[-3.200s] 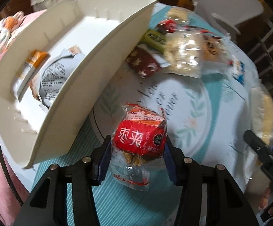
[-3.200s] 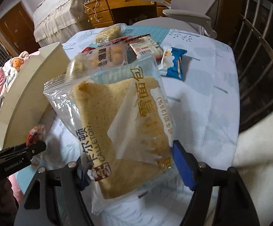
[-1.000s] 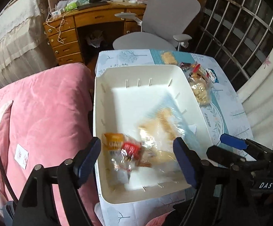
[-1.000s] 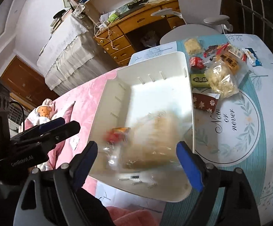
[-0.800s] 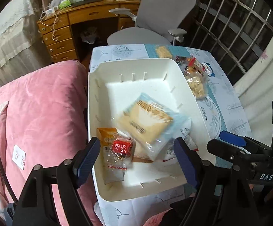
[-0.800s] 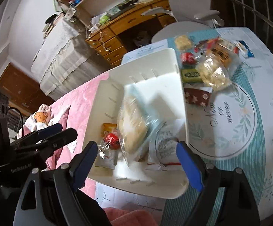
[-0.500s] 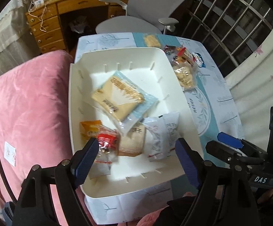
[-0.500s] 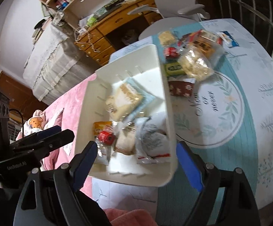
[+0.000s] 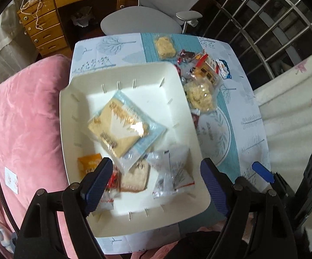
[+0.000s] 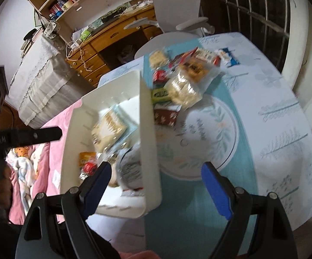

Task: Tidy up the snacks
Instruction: 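Grasp a clear crumbly snack bag with the left gripper while the right gripper grasps another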

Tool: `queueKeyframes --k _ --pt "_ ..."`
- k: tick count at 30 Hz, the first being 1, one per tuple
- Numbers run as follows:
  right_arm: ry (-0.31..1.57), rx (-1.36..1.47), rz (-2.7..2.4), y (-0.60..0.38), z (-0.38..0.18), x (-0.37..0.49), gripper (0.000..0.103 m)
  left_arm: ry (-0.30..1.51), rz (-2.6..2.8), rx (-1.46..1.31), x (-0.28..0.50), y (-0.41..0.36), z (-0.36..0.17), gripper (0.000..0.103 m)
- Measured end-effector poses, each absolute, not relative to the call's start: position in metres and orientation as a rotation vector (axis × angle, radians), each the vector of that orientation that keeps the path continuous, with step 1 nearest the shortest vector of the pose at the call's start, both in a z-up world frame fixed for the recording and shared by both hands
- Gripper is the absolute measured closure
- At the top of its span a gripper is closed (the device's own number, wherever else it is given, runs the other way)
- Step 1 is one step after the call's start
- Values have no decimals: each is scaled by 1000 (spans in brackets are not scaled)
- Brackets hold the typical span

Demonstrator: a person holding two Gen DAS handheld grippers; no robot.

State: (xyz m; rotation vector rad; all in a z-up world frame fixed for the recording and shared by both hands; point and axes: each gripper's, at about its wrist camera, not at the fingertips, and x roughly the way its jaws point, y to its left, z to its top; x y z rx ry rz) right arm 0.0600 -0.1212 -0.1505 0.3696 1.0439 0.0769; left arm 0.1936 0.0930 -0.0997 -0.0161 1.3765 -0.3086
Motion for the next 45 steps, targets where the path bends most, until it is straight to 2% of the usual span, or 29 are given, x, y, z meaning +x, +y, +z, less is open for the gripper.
queueKeyframes --k 10,21,33,42,45 --pt "911 194 61 -134 -152 94 17 1429 -252 44 276 47 -85 21" --pt "838 8 115 -142 -183 152 17 1451 -190 2 378 6 -108 21" --pt "872 5 173 -147 -229 189 18 1428 -169 -20 453 -32 -172 21" --pt "896 32 218 -150 -252 205 31 1418 -170 -92 479 -37 -231 21" --pt "888 42 219 -150 -255 207 32 1440 -151 -89 486 -37 -252 21"
